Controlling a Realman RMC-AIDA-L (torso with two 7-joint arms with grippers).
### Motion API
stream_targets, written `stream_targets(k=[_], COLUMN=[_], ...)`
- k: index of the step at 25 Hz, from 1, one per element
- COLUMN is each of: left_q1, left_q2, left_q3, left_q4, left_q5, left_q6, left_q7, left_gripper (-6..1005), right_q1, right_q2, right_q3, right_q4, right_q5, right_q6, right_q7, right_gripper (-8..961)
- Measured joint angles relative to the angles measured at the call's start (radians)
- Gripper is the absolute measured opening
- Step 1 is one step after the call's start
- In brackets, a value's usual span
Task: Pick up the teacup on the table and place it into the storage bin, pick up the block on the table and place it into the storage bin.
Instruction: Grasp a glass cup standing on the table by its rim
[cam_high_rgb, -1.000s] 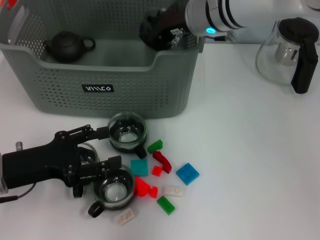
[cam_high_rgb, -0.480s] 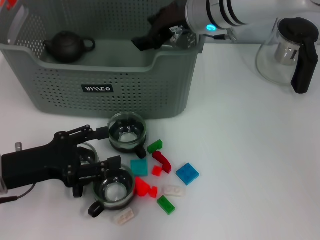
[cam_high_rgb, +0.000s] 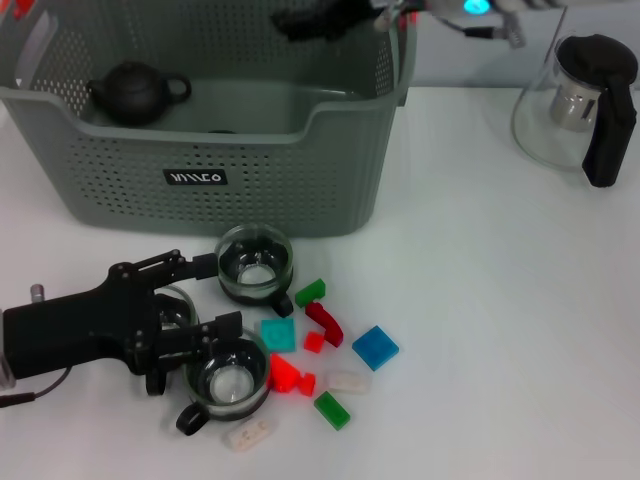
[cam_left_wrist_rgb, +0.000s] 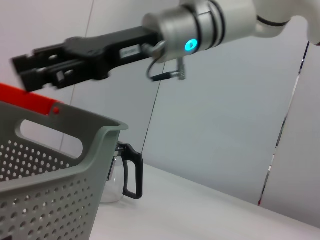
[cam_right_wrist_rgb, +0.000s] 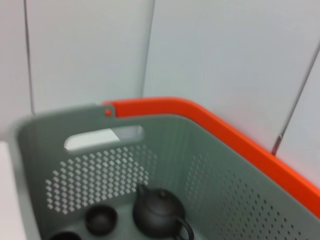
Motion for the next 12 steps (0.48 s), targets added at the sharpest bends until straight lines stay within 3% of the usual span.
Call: stream_targets(k=[8, 12], left_q1=[0.000, 0.000], left_q2=[0.002, 0.004], left_q3=[-0.001, -0.001], left_q4=[0.000, 0.000], left_q5=[-0.002, 0.000], left_q6=[0.004, 0.005], left_q7=[0.000, 0.000], left_gripper=[841, 842], right_q1=[-0.212, -0.262], right_q2=[-0.004, 0.000], right_q3=[0.006, 0.003], right_q4=[-0.378, -0.457], right_q5=[-0.046, -0.050], right_q6=[-0.314, -0.481], right_q7=[0.124, 0.136], right_gripper=[724, 723])
